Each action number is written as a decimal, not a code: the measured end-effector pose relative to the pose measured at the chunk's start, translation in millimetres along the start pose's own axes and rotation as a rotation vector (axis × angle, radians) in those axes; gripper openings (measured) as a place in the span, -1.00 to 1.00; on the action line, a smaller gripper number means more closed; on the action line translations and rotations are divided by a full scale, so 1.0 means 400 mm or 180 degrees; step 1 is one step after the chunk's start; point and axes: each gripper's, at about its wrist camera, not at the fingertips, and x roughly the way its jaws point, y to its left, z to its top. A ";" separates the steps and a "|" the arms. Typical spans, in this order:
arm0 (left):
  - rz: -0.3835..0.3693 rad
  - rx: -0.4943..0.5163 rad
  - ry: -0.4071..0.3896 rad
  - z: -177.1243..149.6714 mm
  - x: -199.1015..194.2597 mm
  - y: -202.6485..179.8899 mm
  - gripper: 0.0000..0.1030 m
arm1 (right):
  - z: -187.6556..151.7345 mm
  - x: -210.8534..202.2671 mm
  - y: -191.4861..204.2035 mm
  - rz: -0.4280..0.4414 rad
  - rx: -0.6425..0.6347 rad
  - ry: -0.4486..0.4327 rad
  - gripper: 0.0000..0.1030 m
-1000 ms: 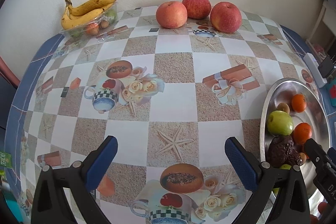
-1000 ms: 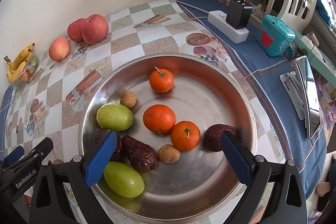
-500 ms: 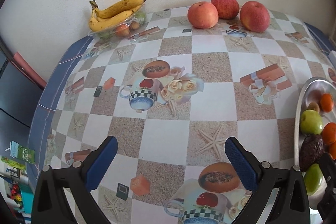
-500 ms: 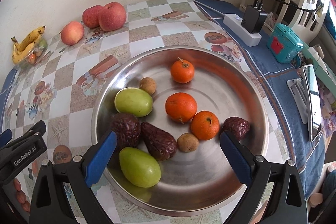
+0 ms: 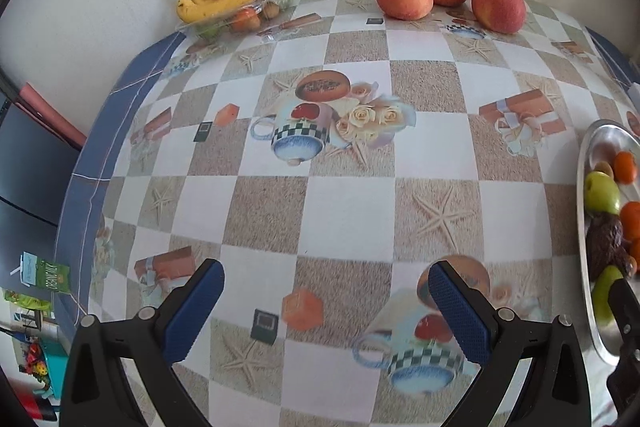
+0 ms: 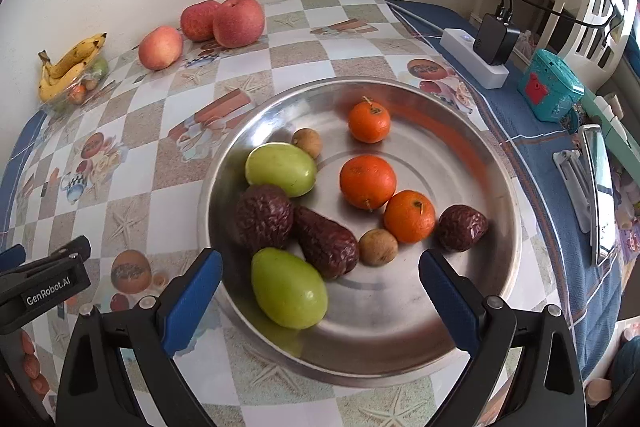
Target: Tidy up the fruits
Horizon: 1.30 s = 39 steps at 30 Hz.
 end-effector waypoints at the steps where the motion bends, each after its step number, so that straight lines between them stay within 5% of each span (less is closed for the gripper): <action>1: -0.0004 0.0024 -0.0017 -0.009 -0.010 0.007 1.00 | -0.006 -0.005 0.004 0.0010 -0.0011 -0.0002 0.92; 13: -0.0275 0.0085 -0.0115 -0.095 -0.070 0.071 1.00 | -0.040 -0.078 0.026 0.0017 -0.0105 -0.0218 0.92; 27: -0.0379 -0.0085 -0.0074 -0.089 -0.079 0.093 1.00 | -0.042 -0.074 0.037 0.0047 -0.0172 -0.0164 0.92; 39: -0.0281 -0.0118 -0.0087 -0.087 -0.076 0.097 1.00 | -0.042 -0.071 0.037 0.0053 -0.0172 -0.0143 0.92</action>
